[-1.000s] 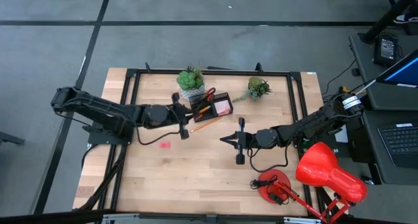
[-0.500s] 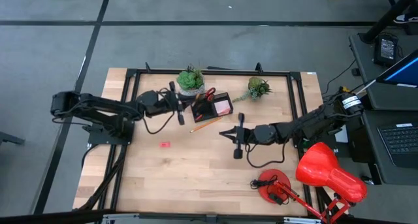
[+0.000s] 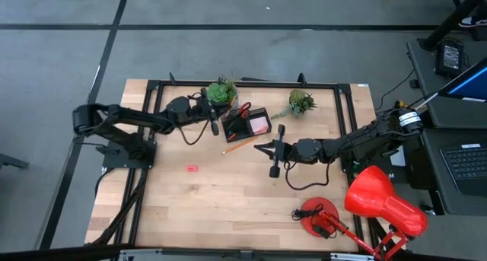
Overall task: Pick and place office supplies into organizer
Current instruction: Put the bottom orange pencil into the black desk organizer
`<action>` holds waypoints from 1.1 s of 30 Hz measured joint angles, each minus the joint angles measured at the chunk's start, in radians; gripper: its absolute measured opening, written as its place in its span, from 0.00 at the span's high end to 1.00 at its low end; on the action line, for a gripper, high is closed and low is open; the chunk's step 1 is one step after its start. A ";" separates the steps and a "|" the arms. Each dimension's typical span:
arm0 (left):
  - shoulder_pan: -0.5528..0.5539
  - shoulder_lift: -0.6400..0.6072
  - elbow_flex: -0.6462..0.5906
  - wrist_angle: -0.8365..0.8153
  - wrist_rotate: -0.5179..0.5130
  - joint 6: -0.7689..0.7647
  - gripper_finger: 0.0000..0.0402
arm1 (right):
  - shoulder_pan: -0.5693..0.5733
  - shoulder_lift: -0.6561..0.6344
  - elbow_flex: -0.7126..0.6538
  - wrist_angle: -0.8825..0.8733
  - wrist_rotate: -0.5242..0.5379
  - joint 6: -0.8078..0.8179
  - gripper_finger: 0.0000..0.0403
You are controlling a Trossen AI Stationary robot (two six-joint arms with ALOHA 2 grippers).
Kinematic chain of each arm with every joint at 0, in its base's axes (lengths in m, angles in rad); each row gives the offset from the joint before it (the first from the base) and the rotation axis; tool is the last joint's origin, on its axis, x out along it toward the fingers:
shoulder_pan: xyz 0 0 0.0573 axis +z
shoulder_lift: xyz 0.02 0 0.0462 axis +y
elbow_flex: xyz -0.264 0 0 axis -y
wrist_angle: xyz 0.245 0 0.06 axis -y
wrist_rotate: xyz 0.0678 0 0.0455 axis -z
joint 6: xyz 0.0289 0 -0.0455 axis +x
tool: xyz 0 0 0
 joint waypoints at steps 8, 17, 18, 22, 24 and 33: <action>0.051 0.157 0.000 0.133 0.074 -0.054 0.96 | 0.000 0.000 0.000 0.022 -0.001 -0.008 0.99; 0.060 0.262 0.002 0.148 0.073 -0.083 0.96 | 0.000 0.000 0.000 0.021 -0.001 -0.030 0.99; 0.060 0.273 0.003 0.154 0.073 -0.086 0.96 | 0.000 0.000 0.000 0.020 -0.001 -0.030 0.99; 0.060 0.299 0.005 0.159 0.070 -0.086 0.96 | 0.000 0.000 0.000 0.020 -0.001 -0.030 0.99; 0.060 0.300 0.005 0.155 0.070 -0.085 0.96 | 0.000 0.000 0.000 0.020 -0.001 -0.030 0.99; 0.058 0.301 0.003 0.150 0.070 -0.086 0.93 | 0.000 0.000 0.000 0.018 -0.002 -0.030 0.99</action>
